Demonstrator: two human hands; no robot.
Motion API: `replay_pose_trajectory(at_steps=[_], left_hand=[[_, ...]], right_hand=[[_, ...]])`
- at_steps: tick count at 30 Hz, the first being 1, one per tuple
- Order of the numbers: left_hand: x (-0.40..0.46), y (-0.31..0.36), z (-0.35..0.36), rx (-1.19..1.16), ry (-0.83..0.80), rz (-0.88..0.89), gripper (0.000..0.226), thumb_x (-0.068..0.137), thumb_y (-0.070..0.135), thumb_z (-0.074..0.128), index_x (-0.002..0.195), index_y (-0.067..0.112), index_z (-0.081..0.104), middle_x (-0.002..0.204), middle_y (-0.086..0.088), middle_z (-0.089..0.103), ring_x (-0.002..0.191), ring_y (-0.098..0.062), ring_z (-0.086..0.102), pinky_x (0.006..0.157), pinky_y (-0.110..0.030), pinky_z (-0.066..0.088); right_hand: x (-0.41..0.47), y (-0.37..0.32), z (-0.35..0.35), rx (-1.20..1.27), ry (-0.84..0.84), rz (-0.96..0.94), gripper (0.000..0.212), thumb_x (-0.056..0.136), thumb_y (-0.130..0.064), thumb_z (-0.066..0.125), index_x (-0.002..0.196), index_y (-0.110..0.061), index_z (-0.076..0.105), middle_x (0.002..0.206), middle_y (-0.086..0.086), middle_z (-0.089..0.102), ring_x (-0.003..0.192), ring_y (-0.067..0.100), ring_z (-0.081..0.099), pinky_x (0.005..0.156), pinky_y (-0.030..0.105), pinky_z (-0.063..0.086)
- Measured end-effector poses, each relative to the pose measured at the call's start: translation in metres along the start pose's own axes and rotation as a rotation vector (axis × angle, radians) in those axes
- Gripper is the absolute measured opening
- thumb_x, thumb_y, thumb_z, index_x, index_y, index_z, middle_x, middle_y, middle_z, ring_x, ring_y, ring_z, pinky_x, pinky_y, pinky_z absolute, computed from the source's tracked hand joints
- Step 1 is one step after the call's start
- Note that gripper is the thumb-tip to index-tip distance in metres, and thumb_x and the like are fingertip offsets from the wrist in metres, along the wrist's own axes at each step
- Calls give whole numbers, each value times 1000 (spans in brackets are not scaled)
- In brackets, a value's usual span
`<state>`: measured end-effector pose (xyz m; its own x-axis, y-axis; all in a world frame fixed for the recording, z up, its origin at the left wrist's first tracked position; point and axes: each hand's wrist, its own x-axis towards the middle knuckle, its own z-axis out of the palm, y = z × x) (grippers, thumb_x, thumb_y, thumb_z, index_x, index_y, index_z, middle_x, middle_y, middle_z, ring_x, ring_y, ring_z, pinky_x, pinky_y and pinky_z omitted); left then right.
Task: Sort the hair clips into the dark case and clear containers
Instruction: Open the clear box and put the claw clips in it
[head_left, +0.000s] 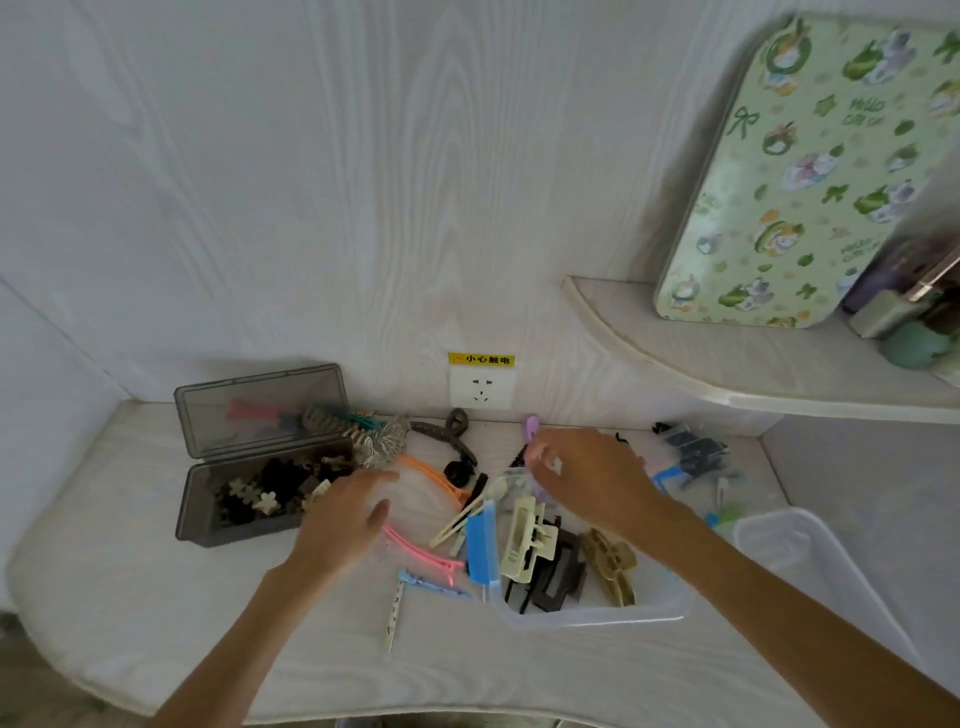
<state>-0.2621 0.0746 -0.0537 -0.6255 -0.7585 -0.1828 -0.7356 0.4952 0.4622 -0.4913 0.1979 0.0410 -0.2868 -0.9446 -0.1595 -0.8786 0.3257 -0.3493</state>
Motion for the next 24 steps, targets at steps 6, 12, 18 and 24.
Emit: replay_pose_trajectory(at_steps=[6, 12, 18, 24], left_hand=[[-12, -7, 31, -7, -167, 12, 38, 94, 16, 48, 129, 32, 49, 132, 13, 50, 121, -7, 45, 97, -22, 41], [-12, -26, 26, 42, -130, -30, 31, 90, 17, 54, 117, 32, 59, 121, 13, 57, 114, -9, 51, 92, -23, 43], [-2, -20, 10, 3, -35, -36, 26, 93, 21, 51, 116, 30, 59, 117, 15, 62, 102, -4, 61, 85, -22, 50], [24, -13, -3, 198, 272, 135, 27, 82, 22, 67, 108, 24, 64, 116, 4, 64, 107, -17, 61, 84, -32, 51]], right_hand=[[92, -43, 52, -95, -187, 46, 23, 93, -25, 43, 93, -9, 60, 91, 5, 63, 91, 26, 62, 72, 33, 46], [127, -53, 93, -206, -315, 135, 25, 94, -18, 44, 113, -4, 53, 102, 10, 59, 94, 25, 58, 75, 33, 46], [130, -47, 85, -97, -174, 102, 25, 92, -28, 49, 98, -8, 63, 97, 9, 65, 91, 27, 63, 58, 25, 35], [103, -41, 51, 10, -20, 82, 23, 90, -38, 53, 96, -21, 67, 92, 3, 66, 84, 23, 62, 67, 27, 44]])
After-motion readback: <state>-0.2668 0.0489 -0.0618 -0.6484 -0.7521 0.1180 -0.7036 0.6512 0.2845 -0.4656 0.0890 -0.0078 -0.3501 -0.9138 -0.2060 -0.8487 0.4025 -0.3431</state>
